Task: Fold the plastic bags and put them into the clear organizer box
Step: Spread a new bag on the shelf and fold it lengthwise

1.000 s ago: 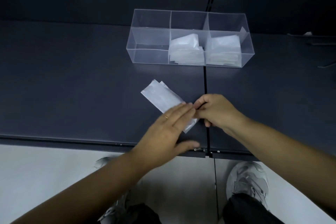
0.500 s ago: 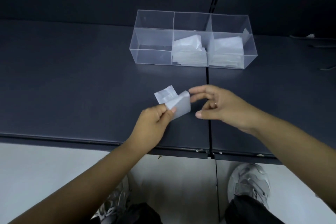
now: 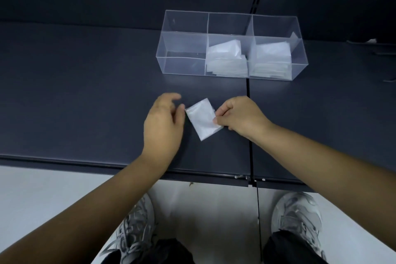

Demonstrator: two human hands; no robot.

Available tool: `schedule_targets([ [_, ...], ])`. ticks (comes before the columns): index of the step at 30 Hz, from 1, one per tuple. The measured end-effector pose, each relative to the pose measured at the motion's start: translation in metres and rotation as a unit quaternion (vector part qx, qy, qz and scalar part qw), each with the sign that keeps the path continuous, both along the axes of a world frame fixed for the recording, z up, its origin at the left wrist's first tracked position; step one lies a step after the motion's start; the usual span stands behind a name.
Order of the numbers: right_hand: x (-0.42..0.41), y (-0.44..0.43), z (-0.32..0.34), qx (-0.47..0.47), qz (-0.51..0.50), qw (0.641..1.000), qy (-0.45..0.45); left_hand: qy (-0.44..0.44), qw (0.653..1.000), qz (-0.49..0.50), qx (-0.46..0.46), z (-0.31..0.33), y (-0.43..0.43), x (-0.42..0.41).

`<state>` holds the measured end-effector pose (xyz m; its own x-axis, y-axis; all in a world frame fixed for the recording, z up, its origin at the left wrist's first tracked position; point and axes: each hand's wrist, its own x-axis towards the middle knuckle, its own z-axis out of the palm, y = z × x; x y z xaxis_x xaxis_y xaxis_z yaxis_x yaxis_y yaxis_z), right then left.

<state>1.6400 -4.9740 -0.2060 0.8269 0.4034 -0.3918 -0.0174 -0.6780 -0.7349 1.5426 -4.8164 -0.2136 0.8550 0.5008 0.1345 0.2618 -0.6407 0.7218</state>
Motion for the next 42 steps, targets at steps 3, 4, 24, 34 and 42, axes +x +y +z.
schedule_targets([
  [3,0.001,0.003,0.002,-0.015,0.008,1.000,-0.008,-0.001,0.965,-0.160,0.206,-0.011,-0.011,-0.002],
  [4,0.000,0.004,0.003,-0.020,0.010,1.000,-0.010,0.049,0.953,-0.190,0.229,-0.015,-0.015,-0.003],
  [24,-0.037,-0.009,-0.028,-0.134,-0.045,0.948,-0.285,0.248,0.904,-0.197,0.287,-0.036,-0.002,-0.003],
  [34,-0.034,0.015,-0.007,-0.037,-0.031,0.987,-0.153,0.253,0.928,-0.144,0.235,-0.032,-0.022,-0.012],
  [42,-0.023,-0.013,0.026,0.171,0.046,0.984,-0.021,0.189,0.920,-0.183,-0.290,0.014,0.006,-0.003],
])
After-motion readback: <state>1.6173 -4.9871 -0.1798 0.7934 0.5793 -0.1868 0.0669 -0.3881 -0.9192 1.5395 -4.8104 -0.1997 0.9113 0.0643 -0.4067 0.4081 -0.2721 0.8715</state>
